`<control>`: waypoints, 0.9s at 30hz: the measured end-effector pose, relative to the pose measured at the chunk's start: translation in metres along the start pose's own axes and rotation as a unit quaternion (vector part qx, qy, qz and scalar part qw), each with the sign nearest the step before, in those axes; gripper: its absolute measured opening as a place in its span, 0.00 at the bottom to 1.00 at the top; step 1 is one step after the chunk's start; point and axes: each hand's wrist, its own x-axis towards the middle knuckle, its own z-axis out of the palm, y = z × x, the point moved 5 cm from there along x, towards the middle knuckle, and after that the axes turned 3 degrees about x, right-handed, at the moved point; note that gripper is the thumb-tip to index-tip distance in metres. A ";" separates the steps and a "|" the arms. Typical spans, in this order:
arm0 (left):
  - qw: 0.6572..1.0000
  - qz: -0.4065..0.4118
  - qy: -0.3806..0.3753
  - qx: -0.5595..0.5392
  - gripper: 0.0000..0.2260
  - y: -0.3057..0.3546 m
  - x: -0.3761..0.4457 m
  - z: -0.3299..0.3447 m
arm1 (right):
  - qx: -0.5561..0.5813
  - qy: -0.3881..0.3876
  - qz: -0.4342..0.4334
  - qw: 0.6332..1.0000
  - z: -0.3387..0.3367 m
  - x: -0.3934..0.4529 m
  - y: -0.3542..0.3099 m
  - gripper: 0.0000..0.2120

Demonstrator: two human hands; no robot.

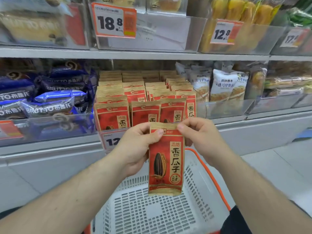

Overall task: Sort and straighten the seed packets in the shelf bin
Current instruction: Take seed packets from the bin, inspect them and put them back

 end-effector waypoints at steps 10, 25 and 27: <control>0.997 -0.051 -0.006 0.063 0.15 -0.025 0.007 -0.019 | 0.080 0.039 0.073 0.993 0.006 -0.012 0.043 0.15; 0.992 -0.084 0.054 0.081 0.18 -0.040 0.009 -0.034 | 0.104 0.020 0.167 0.980 0.025 -0.011 0.071 0.16; 0.993 -0.080 0.049 0.078 0.18 -0.041 0.007 -0.035 | 0.102 0.019 0.168 0.980 0.026 -0.012 0.071 0.17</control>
